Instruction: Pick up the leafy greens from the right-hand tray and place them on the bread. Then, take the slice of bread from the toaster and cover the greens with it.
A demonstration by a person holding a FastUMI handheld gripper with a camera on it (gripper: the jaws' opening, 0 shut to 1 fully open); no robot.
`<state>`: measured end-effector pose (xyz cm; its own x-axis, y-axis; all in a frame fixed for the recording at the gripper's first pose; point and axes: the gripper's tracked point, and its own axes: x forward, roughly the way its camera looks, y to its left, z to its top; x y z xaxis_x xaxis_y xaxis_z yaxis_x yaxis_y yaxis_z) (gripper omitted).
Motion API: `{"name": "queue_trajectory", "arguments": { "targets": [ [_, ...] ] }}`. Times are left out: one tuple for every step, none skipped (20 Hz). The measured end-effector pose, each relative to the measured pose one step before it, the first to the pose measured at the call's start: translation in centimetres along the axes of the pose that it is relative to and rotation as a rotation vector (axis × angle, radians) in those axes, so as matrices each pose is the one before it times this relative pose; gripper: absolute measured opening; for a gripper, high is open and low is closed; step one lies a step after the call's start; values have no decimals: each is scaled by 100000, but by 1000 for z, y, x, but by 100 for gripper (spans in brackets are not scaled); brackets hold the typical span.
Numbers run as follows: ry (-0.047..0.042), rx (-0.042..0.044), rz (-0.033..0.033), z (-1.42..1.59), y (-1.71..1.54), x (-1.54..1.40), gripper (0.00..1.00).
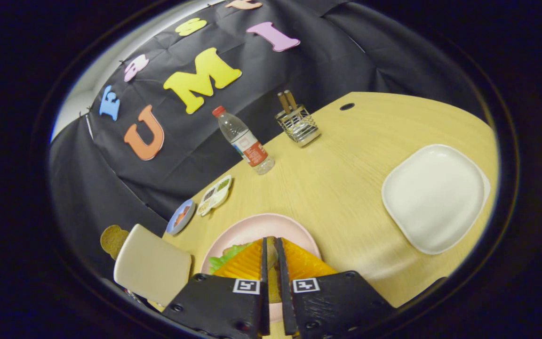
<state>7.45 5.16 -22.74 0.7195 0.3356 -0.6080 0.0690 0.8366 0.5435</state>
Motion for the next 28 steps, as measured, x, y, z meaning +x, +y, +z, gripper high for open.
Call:
{"name": "queue_trajectory", "arguments": {
  "targets": [
    [-628,-2874,-1077,141,-191,-205,26],
    [-1710,-3553,-1291,401,-149,-373,40],
    [-2373,-4033,-1688,493,-13,-571,54],
    [-3804,-3998,-1984,827,-33,-701,69],
    [-4084,-3199,-2012,993,29,-945,83],
    [-3809,-2619,-2211,902,180,-867,89],
    [-3920,-2686,-1936,759,432,-1080,95],
    [-4926,-2608,-1808,1124,532,-1060,96],
    [-5295,-2751,-1232,1254,775,-1258,96],
    [-4973,-2998,-650,1215,1003,-1173,96],
    [-4696,-2918,-459,1152,1172,-1100,96],
    [-4075,-2146,438,1179,1406,-885,96],
    [-3063,-1496,1273,961,1775,-877,96],
    [-2115,-893,2308,828,1988,-733,96],
    [-1785,-812,2763,627,2134,-436,96],
    [-1094,-1344,2927,539,2152,-275,95],
    [-1051,-1268,3067,430,2171,-23,95],
    [-1028,-1699,2776,474,2084,136,95],
    [-946,-713,2584,280,1982,148,96],
    [226,64,2287,17,1923,412,96],
    [659,281,2705,-382,1913,451,96],
    [1126,380,1673,-454,1591,543,96],
    [1347,-25,1338,-426,1209,675,96],
    [2103,-26,1143,-592,1118,597,96],
    [1748,562,1481,-660,1259,697,96],
    [1950,391,936,-588,897,576,96],
    [2600,89,1090,-717,834,609,96],
    [2264,508,407,-628,656,423,96]
  ]
}}
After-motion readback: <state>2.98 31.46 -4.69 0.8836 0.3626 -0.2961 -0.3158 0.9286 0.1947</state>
